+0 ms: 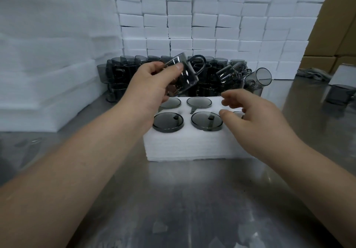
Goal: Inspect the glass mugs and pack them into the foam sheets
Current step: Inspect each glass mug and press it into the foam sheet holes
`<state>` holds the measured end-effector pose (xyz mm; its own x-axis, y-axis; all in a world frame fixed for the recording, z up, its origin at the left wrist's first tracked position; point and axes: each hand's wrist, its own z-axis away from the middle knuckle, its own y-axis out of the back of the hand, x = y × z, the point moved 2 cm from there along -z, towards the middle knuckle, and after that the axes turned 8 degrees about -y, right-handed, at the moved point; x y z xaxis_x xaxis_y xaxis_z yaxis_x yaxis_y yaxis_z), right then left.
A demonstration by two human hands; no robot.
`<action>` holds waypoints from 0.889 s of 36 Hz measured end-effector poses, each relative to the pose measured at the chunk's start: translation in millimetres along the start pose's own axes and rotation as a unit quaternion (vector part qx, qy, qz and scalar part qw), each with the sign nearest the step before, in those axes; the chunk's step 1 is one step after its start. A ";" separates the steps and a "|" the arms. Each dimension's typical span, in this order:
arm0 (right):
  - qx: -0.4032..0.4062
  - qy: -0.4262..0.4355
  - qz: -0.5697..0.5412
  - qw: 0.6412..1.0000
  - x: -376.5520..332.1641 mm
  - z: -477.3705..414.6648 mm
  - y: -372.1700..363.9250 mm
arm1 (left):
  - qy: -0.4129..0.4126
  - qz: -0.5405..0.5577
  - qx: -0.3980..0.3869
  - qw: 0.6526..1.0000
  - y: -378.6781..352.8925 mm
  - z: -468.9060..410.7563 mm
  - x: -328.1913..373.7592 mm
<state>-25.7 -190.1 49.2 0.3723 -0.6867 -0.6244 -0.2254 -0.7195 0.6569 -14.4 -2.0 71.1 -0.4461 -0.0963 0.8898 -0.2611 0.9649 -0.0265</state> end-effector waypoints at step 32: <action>-0.016 0.023 -0.046 0.999 0.8 0.5 -4.7 | -0.173 -0.296 -0.216 0.914 -25.3 29.3 6.4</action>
<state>-24.8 -187.3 45.4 0.4303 -0.6126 -0.6630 -0.1606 -0.7747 0.6116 -35.7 -34.3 64.1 -0.6005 -0.6317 0.4902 -0.2149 0.7180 0.6620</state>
